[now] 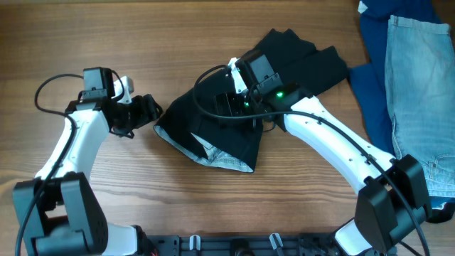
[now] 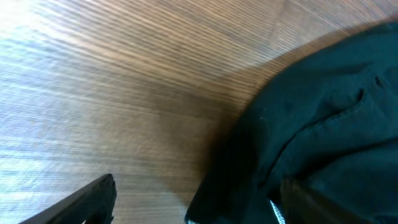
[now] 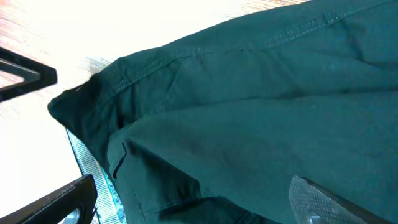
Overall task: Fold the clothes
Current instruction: 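Grasp the shorts' left edge with the left gripper and spread apart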
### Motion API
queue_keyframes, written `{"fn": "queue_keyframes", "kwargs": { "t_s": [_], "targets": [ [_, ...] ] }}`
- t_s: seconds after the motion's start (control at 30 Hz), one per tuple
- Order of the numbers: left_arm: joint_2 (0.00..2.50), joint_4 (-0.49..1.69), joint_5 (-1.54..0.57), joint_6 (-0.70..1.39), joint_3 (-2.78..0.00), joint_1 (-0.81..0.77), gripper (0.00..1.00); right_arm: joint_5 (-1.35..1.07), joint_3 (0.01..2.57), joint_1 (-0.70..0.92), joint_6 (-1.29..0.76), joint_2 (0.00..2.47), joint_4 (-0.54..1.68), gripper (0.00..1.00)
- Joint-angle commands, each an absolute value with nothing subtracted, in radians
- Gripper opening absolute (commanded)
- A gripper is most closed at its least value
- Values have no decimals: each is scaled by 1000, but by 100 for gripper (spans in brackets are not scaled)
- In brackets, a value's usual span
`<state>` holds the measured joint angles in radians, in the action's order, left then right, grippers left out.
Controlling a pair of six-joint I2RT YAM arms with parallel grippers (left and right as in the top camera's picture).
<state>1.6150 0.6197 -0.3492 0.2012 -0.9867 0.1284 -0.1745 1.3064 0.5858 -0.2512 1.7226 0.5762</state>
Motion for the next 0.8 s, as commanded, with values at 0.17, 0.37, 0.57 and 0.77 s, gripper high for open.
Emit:
{"fn": "queue_keyframes", "kwargs": {
  "t_s": [0.17, 0.37, 0.57, 0.77],
  "targets": [
    [1715, 581, -442, 51, -999, 47, 71, -157, 1328, 484, -236, 1730, 590, 100],
    [1717, 548, -432, 51, -999, 12, 35, -156, 1328, 435, -230, 1730, 592, 100],
    [1708, 541, -422, 57, -1006, 10, 4, -157, 1328, 416, -209, 1730, 588, 98],
    [1520, 706, -422, 59, -1273, 3, 4, -331, 1328, 397, -215, 1695, 519, 93]
  ]
}}
